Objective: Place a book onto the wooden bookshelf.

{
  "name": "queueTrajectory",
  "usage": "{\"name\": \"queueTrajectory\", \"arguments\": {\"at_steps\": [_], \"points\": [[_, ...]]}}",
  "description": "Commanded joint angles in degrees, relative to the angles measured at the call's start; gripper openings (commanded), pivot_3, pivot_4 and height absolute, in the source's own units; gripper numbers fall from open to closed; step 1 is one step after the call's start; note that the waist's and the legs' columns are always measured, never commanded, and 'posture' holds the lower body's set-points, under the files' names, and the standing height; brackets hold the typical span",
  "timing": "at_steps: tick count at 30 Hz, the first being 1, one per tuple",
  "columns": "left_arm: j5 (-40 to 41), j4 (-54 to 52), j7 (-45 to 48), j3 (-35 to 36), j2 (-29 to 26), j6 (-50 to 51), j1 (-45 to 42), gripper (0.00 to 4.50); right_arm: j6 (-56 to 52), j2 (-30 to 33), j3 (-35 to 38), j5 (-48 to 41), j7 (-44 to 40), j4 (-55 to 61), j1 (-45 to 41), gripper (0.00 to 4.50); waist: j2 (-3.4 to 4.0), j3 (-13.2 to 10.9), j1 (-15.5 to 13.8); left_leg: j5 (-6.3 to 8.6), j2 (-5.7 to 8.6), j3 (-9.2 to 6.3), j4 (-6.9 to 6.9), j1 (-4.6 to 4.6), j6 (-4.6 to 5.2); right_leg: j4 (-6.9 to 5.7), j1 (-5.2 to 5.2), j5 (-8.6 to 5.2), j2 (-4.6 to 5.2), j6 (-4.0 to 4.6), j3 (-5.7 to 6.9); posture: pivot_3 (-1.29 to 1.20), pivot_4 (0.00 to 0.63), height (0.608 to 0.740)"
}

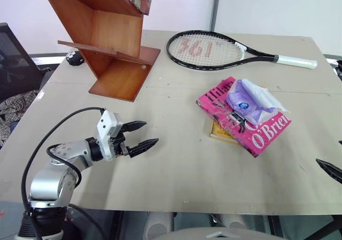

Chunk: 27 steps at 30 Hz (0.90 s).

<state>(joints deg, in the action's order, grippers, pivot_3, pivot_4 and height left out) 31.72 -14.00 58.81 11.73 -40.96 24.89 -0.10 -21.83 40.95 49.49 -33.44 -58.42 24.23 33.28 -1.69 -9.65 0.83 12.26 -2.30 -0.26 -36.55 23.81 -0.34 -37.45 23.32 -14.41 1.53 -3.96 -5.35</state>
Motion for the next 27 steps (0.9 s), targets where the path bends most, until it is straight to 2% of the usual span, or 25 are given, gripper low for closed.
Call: {"name": "queueTrajectory", "arguments": {"at_steps": [1, 5, 11, 17, 20, 22, 23, 25, 27], "points": [[1.85, -2.50, -1.24, 0.97, -0.05, 0.45, -3.21, 4.45, 0.40, 0.42, -0.56, -1.53, 2.78, 3.47, -3.13, 4.50, 0.00, 0.00, 0.00, 0.00, 0.00, 0.00, 0.01, 0.00, 0.00, 0.00, 0.00, 0.00, 0.00, 0.00, 0.00, 0.00, 0.150, 0.740], [6.31, -5.16, -3.67, 0.14, 3.16, 2.82, -11.96, 4.45, -9.80, 6.09, -6.35, -5.14, 13.63, 12.49, -14.31, 4.50, 0.06, -0.09, 0.21, -0.02, -0.01, -0.08, -0.17, 0.04, 0.00, -0.11, 0.02, 0.00, -0.08, -0.17, 0.02, 0.00, 0.150, 0.740], [13.19, -10.01, 1.35, 0.65, 2.92, 2.61, -13.82, 4.45, -19.67, 11.34, -17.90, -10.67, 20.56, 12.24, -31.01, 4.50, -0.14, 0.07, 0.25, -0.01, -0.02, -0.15, -0.29, 0.00, 0.01, -0.18, -0.08, 0.13, -0.20, -0.07, -0.06, 0.00, 0.150, 0.740], [15.08, -14.92, 0.25, -0.51, 1.97, 4.25, -13.61, 4.45, -25.78, 10.33, -35.35, -6.17, 25.85, 7.10, -45.25, 4.50, -0.15, 0.05, 0.17, -0.01, -0.02, -0.19, -0.25, 0.03, 0.01, -0.15, -0.05, 0.15, -0.21, -0.08, -0.04, 0.00, 0.150, 0.740], [15.30, -16.49, -1.22, -0.65, 1.94, 4.70, -13.98, 4.45, -25.84, 8.85, -44.50, 3.03, 30.55, -1.14, -50.18, 4.50, -0.18, 0.05, 0.12, -0.01, -0.02, -0.19, -0.26, 0.03, 0.01, -0.15, -0.05, 0.13, -0.21, -0.05, -0.04, 0.00, 0.150, 0.740], [16.32, -17.59, -2.08, -0.32, 1.82, 5.48, -13.90, 4.45, -25.56, 8.01, -46.27, 5.90, 31.80, -4.21, -51.63, 4.50, -0.19, 0.04, 0.03, -0.01, -0.02, -0.17, -0.32, 0.05, 0.02, -0.14, -0.05, 0.12, -0.20, -0.01, -0.05, 0.00, 0.150, 0.740], [16.89, -18.00, -2.33, -0.10, 1.68, 5.81, -13.71, 4.50, -25.62, 7.71, -46.27, 6.21, 31.63, -4.64, -51.90, 3.98, -0.18, 0.03, -0.03, -0.01, 0.00, -0.16, -0.33, 0.06, 0.02, -0.15, -0.05, 0.12, -0.19, -0.01, -0.05, 0.00, 0.150, 0.740], [18.21, -18.68, -2.80, 0.34, 1.34, 6.57, -13.14, 4.50, -25.42, 7.33, -45.84, 6.80, 31.24, -4.87, -51.92, 3.36, -0.19, 0.04, 0.06, -0.01, 0.01, -0.16, -0.33, 0.07, 0.02, -0.16, -0.05, 0.15, -0.18, -0.07, -0.06, 0.00, 0.150, 0.740], [19.12, -19.41, -3.25, 0.59, 1.12, 7.01, -12.39, 4.50, -25.21, 6.97, -44.60, 6.91, 30.91, -4.31, -51.25, 2.29, -0.19, 0.04, 0.06, -0.01, -0.01, -0.21, -0.32, 0.07, 0.02, -0.16, -0.05, 0.20, -0.21, -0.15, -0.03, 0.00, 0.150, 0.740]]}}
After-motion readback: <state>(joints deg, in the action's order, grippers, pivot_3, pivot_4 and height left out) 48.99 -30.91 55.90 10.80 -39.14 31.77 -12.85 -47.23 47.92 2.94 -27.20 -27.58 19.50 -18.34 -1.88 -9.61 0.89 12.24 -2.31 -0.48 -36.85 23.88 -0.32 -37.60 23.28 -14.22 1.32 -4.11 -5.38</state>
